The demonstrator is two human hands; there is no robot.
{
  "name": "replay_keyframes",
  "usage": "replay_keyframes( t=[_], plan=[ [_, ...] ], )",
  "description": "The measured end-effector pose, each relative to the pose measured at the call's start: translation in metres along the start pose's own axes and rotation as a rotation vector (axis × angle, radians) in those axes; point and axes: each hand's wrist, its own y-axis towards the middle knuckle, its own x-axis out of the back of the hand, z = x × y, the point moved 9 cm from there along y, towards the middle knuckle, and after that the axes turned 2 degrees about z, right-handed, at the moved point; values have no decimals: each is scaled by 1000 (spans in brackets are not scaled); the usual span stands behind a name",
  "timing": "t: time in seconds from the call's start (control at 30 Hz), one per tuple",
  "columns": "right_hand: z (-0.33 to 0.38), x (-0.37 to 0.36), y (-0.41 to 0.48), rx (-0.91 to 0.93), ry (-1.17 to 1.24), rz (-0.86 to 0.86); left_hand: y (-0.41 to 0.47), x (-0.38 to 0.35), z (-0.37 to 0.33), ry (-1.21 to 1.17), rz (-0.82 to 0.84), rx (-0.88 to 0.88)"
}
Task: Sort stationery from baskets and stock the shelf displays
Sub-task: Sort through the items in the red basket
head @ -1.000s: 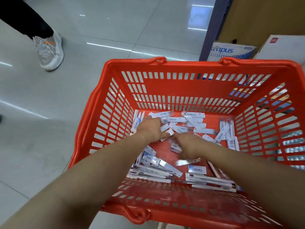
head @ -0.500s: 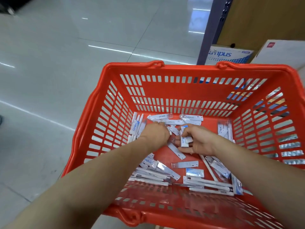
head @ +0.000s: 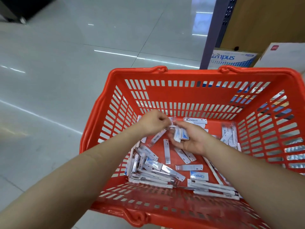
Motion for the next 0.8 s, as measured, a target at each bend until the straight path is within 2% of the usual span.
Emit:
replay_keyframes(
  t=[0.07,0.13,0.17,0.23,0.37,0.47,0.57,0.63,0.8],
  plan=[
    [0,5,-3,0,-27,-34,1,12,16,482,-31,-16],
    [-5,8,-5,-11,-104,-30,-5,-1,40,887,90,25],
    [-8,8,-7,-19,-133,-25,-8,-10,51,1021,148,29],
    [-10,9,-9,-24,-168,-21,-11,-18,58,1134,161,18],
    [-12,4,-11,-23,-190,10,-8,-12,61,1056,104,37],
    [-12,2,-13,-22,-170,45,-2,-5,63,764,41,98],
    [-10,1,-18,-18,-167,55,3,-14,61,804,60,59],
    [-7,1,-22,-14,-161,56,4,-19,67,822,48,100],
    [3,5,-29,15,-153,20,8,-20,69,554,-71,191]
  ],
)
